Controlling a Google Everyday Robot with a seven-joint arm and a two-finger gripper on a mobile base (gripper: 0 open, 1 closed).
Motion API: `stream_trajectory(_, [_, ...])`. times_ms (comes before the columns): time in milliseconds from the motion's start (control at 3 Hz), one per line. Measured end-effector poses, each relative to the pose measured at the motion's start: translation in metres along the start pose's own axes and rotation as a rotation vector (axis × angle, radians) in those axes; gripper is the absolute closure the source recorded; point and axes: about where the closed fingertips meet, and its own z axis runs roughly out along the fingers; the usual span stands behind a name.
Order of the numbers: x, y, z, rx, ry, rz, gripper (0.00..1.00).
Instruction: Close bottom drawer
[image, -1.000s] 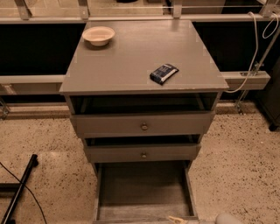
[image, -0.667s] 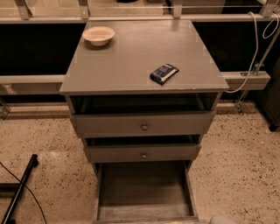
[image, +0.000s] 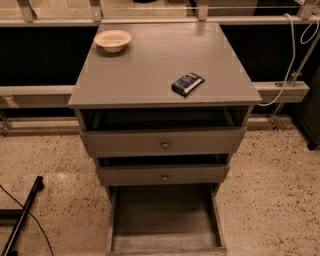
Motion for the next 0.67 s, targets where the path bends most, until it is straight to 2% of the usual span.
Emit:
stream_trajectory(333, [0.010, -0.010, 0.022, 0.033, 0.052, 0.013, 1.00])
stream_trajectory(667, [0.020, -0.019, 0.039, 0.049, 0.086, 0.034, 1.00])
